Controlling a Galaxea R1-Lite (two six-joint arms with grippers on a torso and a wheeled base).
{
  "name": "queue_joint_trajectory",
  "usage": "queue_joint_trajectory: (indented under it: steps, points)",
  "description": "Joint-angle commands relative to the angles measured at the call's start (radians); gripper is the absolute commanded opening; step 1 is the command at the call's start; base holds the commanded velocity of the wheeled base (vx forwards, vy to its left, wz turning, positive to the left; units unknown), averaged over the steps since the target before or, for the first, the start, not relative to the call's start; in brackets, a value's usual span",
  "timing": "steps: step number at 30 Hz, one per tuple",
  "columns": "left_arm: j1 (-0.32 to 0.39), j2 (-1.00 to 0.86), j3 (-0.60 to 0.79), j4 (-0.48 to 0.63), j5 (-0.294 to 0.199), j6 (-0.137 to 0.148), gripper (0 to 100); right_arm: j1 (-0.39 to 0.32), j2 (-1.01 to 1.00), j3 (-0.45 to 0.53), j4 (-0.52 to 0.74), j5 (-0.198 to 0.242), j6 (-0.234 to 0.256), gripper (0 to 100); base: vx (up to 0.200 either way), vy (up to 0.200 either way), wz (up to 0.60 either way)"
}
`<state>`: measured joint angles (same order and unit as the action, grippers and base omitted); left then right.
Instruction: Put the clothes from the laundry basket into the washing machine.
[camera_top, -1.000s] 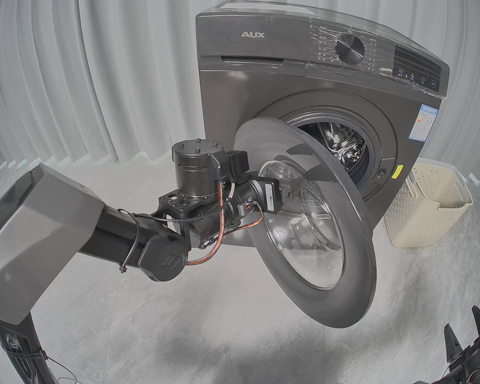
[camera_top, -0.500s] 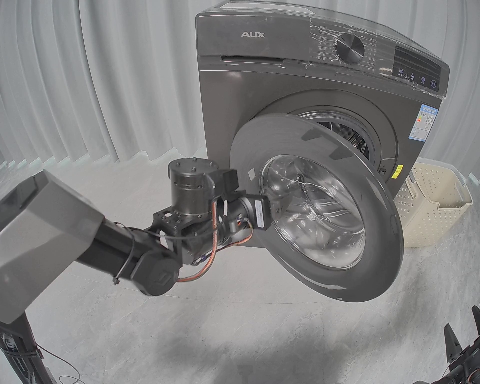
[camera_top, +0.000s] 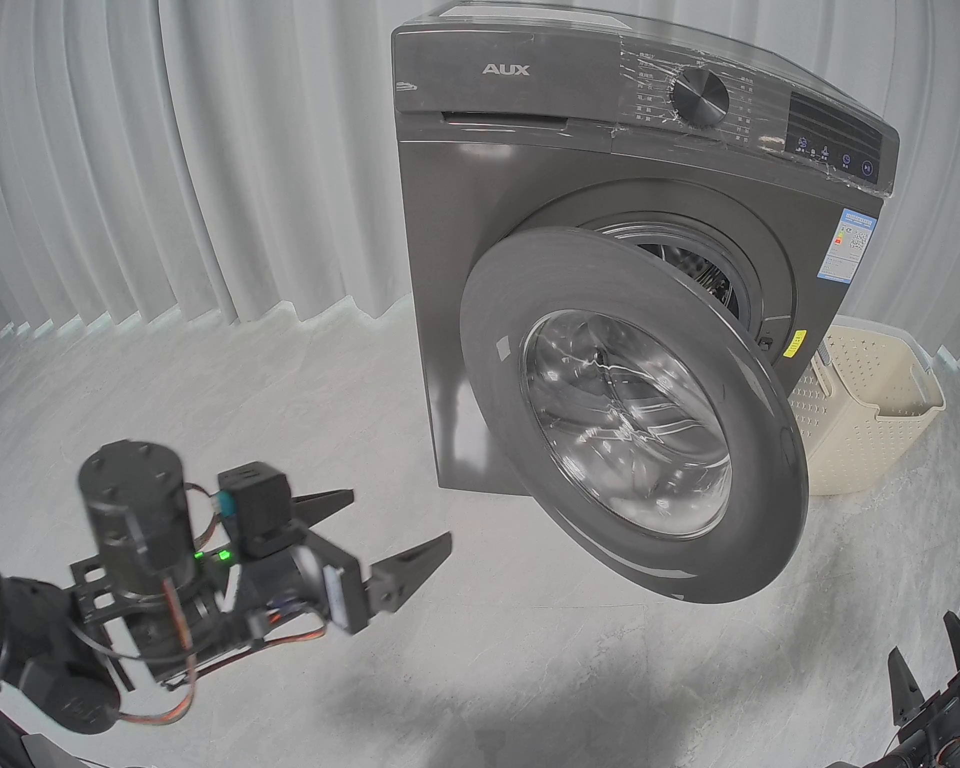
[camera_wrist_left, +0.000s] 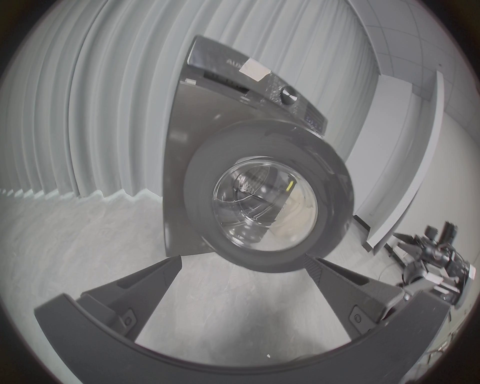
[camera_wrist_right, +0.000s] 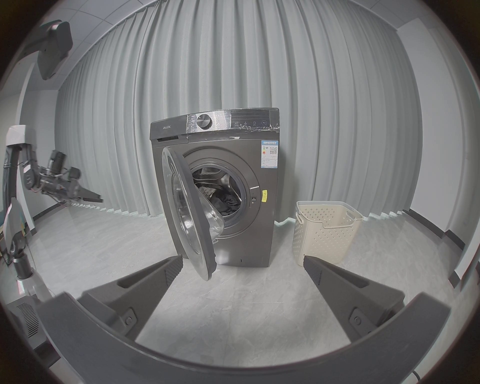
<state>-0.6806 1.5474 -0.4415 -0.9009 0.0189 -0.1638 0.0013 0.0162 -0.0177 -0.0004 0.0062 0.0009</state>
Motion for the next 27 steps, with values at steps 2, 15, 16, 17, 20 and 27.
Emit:
queue_joint_trajectory:
  steps: [2, 15, 16, 17, 20, 27]
  points:
    - [0.112, -0.604, 0.422, 0.019, 0.001, 0.118, 100, -0.003, -0.016, 0.018, -0.001, 0.009, -0.012, 100, 0.0, 0.0, 0.0]
    - [0.498, -1.293, 0.441, 0.64, -0.043, 0.119, 100, -0.001, -0.016, 0.018, -0.003, 0.054, -0.027, 100, 0.0, 0.0, 0.0]
    - [0.515, -1.373, 0.441, 0.734, -0.047, 0.124, 100, -0.001, -0.016, 0.018, 0.0, 0.052, -0.03, 100, 0.0, 0.0, 0.0]
    - [0.521, -1.393, 0.441, 0.757, -0.048, 0.124, 100, -0.001, -0.016, 0.018, 0.0, 0.052, -0.03, 100, 0.0, 0.0, 0.0]
    - [0.541, -1.46, 0.441, 0.844, -0.082, 0.087, 100, -0.001, -0.016, 0.018, 0.0, 0.051, -0.032, 100, 0.0, 0.0, 0.0]
    - [0.647, -1.478, 0.441, 0.849, 0.049, 0.116, 100, -0.001, -0.016, 0.018, -0.001, 0.049, -0.03, 100, 0.0, 0.0, 0.0]
